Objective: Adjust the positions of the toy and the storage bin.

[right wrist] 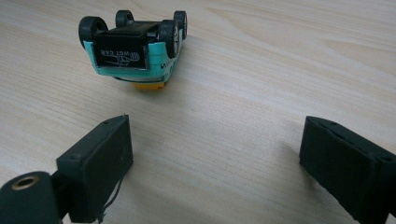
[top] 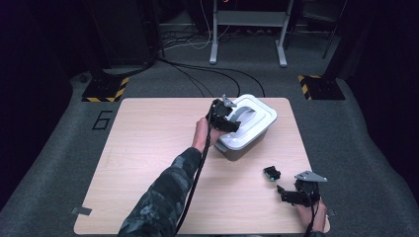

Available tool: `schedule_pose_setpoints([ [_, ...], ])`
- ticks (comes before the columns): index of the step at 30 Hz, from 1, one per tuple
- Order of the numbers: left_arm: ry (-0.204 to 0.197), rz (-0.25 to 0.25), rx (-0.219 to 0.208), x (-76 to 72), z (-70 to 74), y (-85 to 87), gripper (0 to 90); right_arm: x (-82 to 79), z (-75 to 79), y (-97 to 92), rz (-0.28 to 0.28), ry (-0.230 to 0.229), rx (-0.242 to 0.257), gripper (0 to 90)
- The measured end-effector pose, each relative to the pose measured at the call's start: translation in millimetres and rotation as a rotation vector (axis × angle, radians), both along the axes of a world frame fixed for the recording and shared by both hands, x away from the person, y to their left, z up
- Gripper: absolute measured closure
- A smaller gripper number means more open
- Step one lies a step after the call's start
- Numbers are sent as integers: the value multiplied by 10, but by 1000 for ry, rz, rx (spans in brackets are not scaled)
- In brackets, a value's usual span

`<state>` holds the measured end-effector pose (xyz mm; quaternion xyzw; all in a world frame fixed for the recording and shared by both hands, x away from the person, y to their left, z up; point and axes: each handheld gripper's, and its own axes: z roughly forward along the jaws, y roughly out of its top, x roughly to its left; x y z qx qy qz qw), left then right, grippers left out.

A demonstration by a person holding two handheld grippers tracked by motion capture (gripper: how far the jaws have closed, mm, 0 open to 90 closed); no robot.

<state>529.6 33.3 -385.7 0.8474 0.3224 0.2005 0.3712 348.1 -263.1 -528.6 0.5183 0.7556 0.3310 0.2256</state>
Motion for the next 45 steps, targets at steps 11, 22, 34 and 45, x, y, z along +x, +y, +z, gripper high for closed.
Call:
schedule_pose_setpoints([
  [11, -14, 13, 13, -32, -55, -6, 651, -6, 4, 1, 4, 0, 0, 104],
  [22, -9, 61, 5, -177, -63, 296, 670, -5, 2, 1, 4, -4, -3, 106],
  [34, -10, 126, -12, -379, -77, 543, 674, -7, 3, 5, 0, -2, -1, 106],
  [45, 0, 151, -31, -525, -82, 666, 673, -7, 3, 5, -2, -2, -1, 105],
])
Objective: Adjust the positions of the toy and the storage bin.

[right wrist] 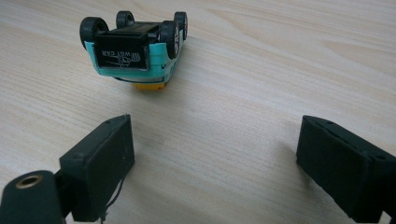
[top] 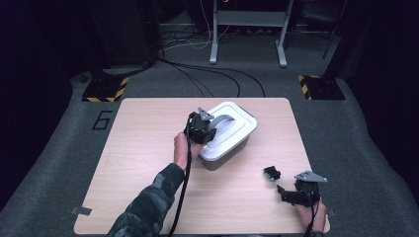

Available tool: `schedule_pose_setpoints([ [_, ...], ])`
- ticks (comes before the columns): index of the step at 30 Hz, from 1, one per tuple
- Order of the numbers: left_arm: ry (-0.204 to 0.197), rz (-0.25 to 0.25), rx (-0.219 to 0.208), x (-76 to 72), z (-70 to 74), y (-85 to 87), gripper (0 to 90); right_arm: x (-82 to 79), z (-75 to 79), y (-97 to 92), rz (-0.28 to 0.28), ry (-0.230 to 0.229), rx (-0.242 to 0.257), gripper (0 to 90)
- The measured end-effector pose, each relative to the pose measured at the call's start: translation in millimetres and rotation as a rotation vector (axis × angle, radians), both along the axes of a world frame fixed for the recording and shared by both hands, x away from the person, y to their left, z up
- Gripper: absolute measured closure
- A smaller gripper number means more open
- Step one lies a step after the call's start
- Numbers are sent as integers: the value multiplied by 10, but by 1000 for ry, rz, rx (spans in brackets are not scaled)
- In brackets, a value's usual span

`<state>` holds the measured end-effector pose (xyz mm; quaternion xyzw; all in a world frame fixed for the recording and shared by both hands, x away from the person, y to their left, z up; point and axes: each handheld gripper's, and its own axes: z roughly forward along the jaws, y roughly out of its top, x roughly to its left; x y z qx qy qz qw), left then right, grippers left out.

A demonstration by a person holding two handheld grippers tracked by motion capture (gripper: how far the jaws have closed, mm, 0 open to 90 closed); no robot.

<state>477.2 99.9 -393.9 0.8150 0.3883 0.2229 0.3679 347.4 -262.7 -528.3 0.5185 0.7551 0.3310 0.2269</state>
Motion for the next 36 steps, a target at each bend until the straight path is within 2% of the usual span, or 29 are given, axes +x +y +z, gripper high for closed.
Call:
schedule_pose_setpoints([
  [5, 0, 5, -3, -44, -3, 21, 673, 3, -1, -6, 0, -3, 0, 108],
  [8, 15, 3, 3, -69, 10, 38, 673, 4, -2, -8, 2, -4, -2, 107],
  [20, 31, -3, -29, -184, 5, 106, 672, 4, -3, -10, 2, -5, -1, 109],
  [25, 31, -4, -45, -264, -5, 125, 671, 3, -2, -9, 0, -3, 0, 109],
  [31, 43, -12, -39, -366, 4, 137, 670, 3, -2, -8, -2, -2, 2, 109],
  [36, 57, -19, -61, -450, 1, 158, 667, 4, -3, -9, -2, -4, 1, 109],
])
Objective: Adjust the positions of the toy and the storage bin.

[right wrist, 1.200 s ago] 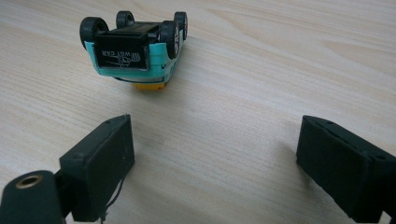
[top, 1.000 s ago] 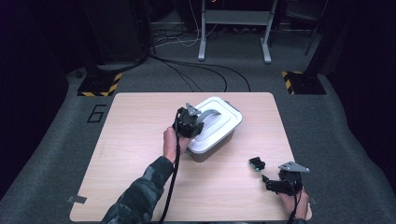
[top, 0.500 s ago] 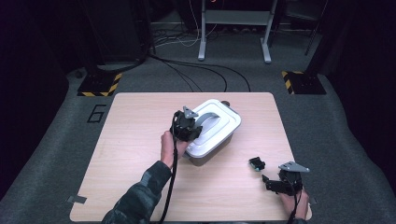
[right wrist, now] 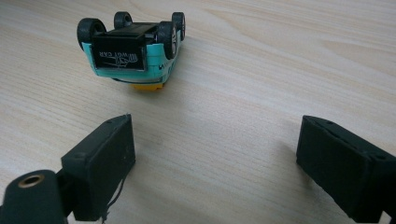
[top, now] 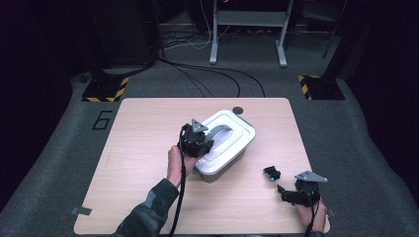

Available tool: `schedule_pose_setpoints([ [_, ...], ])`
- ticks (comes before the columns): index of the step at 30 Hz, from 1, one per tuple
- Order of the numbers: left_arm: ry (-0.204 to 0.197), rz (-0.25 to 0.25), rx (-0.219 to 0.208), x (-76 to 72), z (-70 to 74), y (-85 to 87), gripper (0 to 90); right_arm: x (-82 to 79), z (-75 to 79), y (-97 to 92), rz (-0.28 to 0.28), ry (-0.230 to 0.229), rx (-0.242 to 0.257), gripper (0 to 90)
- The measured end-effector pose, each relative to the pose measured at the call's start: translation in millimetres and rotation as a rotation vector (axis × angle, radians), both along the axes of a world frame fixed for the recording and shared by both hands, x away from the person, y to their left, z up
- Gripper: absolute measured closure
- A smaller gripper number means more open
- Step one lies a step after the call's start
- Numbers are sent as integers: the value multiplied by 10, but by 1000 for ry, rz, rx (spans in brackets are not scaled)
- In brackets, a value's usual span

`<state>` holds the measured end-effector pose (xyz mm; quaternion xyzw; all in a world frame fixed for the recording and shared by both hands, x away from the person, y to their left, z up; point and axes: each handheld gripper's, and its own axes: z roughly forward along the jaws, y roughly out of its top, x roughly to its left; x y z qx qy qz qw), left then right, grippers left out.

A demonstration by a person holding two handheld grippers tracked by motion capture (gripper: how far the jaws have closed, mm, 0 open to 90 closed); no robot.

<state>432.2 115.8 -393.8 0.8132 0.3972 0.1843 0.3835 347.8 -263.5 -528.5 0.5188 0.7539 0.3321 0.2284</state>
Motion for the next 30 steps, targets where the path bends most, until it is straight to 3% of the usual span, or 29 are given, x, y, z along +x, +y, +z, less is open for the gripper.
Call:
schedule_pose_setpoints([
  [10, 7, 1, -36, -149, -16, 36, 666, 0, 0, -2, 2, -2, -4, 109],
  [24, 56, -49, -86, -293, -25, 78, 666, -1, 0, 0, 0, 0, -3, 108],
  [30, 47, -49, -112, -369, -47, 96, 666, -1, 1, 1, -1, 0, -3, 108],
])
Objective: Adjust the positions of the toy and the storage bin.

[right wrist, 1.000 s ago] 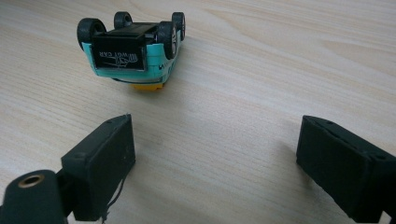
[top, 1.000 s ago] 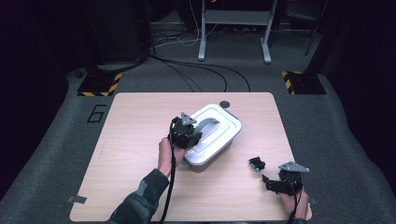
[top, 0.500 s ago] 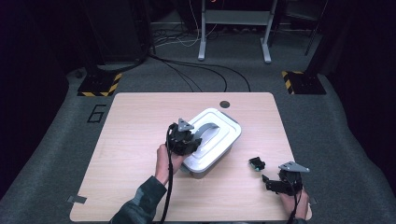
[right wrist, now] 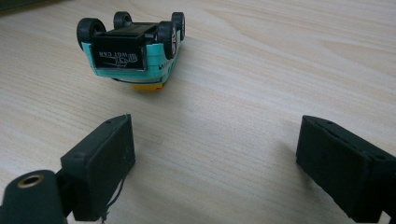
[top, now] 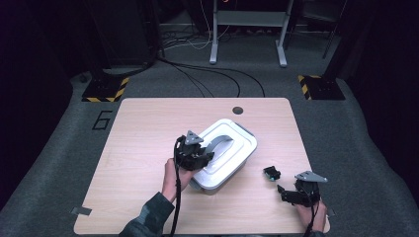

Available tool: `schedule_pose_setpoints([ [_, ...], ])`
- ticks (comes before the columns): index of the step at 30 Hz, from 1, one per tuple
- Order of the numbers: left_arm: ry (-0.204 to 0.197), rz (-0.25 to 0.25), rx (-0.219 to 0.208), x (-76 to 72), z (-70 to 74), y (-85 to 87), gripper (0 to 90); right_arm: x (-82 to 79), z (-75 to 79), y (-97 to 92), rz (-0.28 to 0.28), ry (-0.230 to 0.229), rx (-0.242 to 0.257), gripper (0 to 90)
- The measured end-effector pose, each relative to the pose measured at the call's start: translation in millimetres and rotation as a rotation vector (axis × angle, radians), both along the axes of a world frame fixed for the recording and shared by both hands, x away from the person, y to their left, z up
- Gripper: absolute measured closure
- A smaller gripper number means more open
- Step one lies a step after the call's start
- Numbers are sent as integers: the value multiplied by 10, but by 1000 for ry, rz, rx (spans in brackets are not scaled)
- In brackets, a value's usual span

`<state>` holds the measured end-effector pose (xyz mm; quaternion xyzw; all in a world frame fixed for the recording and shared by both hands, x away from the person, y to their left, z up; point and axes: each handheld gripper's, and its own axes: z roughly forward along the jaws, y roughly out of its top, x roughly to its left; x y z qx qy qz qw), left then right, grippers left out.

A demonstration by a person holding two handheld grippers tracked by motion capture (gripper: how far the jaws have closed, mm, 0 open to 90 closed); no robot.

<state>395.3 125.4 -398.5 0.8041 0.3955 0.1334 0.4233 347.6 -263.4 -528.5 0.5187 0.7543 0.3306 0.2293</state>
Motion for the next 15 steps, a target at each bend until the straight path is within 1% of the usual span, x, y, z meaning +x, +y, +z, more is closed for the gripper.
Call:
schedule_pose_setpoints([
  [1, -1, -3, 2, -14, -1, 6, 665, -1, 1, 0, 0, 0, -1, 109],
  [2, 1, 1, -8, -30, -4, 3, 665, -1, 1, 0, 0, 1, -1, 109],
  [3, 3, -5, 3, -44, 1, 11, 665, -1, 1, 0, 0, 1, -1, 109],
  [4, 6, -3, -10, -61, -1, 8, 665, -1, 1, 0, -1, 1, -2, 109],
  [5, 11, -14, -8, -75, 1, 18, 665, -1, 2, 0, -1, 1, -2, 109],
  [7, 13, -13, -13, -100, 0, 19, 665, -2, 2, 2, -3, 3, 1, 108],
  [15, 13, -21, -16, -173, -5, 25, 664, -1, 2, 2, -2, 3, 0, 109],
])
